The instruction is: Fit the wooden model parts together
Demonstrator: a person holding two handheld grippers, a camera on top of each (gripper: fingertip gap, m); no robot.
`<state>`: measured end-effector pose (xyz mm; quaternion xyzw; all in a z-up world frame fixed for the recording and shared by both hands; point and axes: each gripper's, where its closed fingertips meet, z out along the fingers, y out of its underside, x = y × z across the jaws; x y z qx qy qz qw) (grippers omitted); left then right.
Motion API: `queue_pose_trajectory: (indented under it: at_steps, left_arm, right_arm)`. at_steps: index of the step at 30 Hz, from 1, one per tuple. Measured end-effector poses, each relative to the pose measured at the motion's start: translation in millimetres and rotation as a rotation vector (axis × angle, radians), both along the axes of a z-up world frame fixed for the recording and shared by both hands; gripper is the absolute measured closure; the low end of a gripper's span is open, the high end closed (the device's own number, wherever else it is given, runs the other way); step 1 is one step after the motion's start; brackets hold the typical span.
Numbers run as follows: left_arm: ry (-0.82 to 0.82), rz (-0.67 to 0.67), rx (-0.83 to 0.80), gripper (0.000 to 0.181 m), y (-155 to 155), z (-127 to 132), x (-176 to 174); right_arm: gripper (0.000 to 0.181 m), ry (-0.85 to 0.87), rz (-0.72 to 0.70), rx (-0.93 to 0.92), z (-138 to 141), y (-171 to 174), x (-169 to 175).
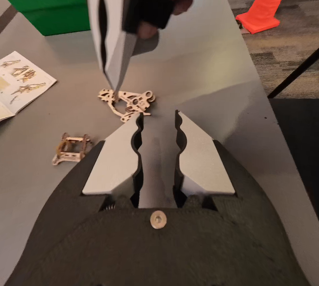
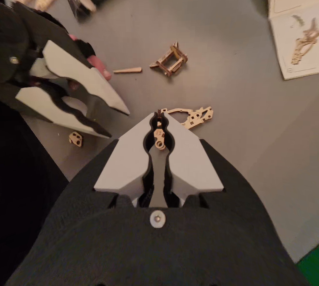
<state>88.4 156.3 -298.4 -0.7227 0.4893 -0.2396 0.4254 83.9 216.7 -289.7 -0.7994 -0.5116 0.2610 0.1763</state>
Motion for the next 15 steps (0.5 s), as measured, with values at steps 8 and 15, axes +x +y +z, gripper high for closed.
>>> queue_pose_trajectory:
  at_steps: [8,15]
  left_arm:
    - [0.115,-0.065,-0.044,0.141,-21.1,-29.6,18.6]
    - [0.115,-0.051,0.015,0.136,-20.7,-24.8,31.4]
  right_arm:
    - [0.181,-0.355,0.159,-0.055,-32.1,4.7,-11.1]
    - [0.181,-0.536,0.221,-0.076,-37.0,4.5,-12.2]
